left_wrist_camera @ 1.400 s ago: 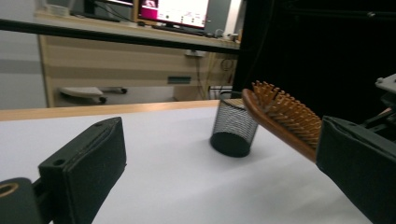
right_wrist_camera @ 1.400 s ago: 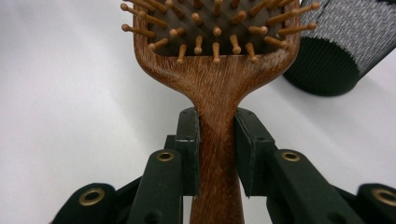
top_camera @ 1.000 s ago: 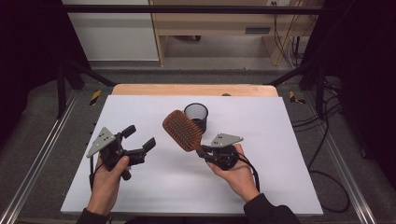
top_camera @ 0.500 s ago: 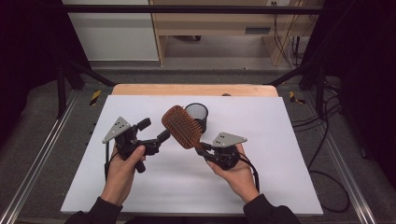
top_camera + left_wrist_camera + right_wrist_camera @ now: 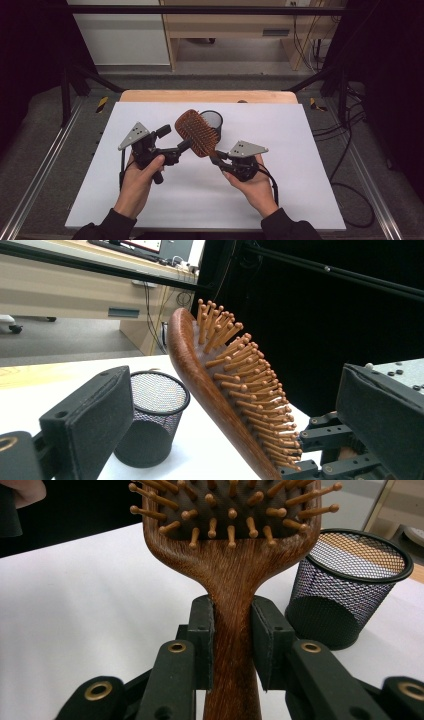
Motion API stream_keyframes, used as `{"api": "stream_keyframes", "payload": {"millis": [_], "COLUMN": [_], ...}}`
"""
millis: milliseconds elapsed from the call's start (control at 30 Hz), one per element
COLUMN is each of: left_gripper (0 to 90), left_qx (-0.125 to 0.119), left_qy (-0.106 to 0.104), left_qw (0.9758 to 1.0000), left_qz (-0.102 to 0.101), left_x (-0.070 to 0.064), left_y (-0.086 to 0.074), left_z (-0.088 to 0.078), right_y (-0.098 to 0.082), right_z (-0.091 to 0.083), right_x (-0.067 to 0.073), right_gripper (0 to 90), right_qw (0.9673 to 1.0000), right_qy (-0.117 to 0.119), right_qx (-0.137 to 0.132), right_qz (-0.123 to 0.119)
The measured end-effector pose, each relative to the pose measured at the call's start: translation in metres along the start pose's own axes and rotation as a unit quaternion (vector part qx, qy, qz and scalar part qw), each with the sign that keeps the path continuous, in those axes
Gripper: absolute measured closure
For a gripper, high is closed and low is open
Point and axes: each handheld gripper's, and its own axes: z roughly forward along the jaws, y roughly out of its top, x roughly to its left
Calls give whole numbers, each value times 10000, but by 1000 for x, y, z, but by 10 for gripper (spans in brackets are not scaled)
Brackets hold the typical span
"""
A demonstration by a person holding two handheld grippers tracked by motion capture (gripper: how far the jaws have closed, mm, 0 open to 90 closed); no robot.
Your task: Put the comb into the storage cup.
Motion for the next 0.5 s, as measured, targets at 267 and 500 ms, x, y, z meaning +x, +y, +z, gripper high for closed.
{"api": "stream_keyframes", "payload": {"millis": [267,500], "left_gripper": [24,29], "left_qx": [58,79], "left_qy": [-9,-34], "left_qw": [9999,9998], "left_qz": [-104,-188], "left_x": [-1,-2], "left_y": [1,3], "left_z": [5,10], "right_y": [1,1], "right_z": [-2,-2], "right_x": [0,3], "right_gripper": [729,729], "right_qw": [10000,9999], "right_qy": [-22,-24], "right_qx": [-73,-125], "right_qz": [-14,-67]}}
